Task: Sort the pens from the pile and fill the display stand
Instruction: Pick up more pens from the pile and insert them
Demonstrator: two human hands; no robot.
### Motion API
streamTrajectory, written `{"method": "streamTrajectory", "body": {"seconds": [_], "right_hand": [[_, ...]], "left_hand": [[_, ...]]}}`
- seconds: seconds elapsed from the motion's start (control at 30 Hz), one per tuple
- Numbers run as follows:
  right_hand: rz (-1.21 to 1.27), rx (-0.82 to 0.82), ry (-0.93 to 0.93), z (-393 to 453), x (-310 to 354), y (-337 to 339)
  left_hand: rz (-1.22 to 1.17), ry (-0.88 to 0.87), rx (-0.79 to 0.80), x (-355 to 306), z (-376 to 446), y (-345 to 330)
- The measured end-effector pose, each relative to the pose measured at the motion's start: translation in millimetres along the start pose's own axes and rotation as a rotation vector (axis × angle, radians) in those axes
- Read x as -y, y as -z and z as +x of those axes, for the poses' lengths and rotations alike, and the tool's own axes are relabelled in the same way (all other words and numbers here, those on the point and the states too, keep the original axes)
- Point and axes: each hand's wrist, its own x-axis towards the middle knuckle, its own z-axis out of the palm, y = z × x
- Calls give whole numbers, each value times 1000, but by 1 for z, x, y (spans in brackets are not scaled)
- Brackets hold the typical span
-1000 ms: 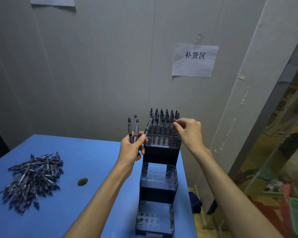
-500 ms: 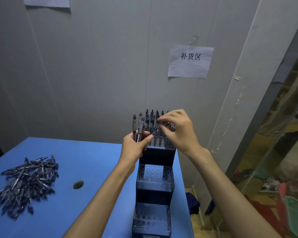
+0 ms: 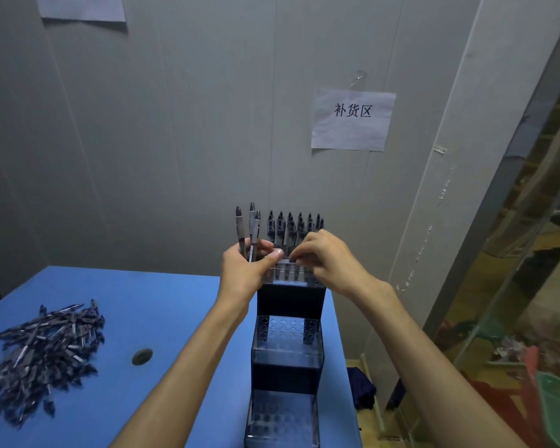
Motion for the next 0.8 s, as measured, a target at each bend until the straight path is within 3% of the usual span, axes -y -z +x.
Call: {"method": "streamTrajectory", "body": {"seconds": [0.13,0.23,0.33,0.6,0.8], "right_hand": [[74,-81,-87,-4,-7,1],[229,-192,-261,-5,-16,7],[271,-282,-399,-5,-28,11],[290,-403,-411,-3,-31,3],[267,-343,-411,-4,-27,-3]], "left_hand": [[-4,-39,-33,-5,4,-1],[-108,21,-10,-5,5,4],[-46,69,32,7,4,14],[21,122,121,27,3,25],[-18,81,96,25,3,30]]}}
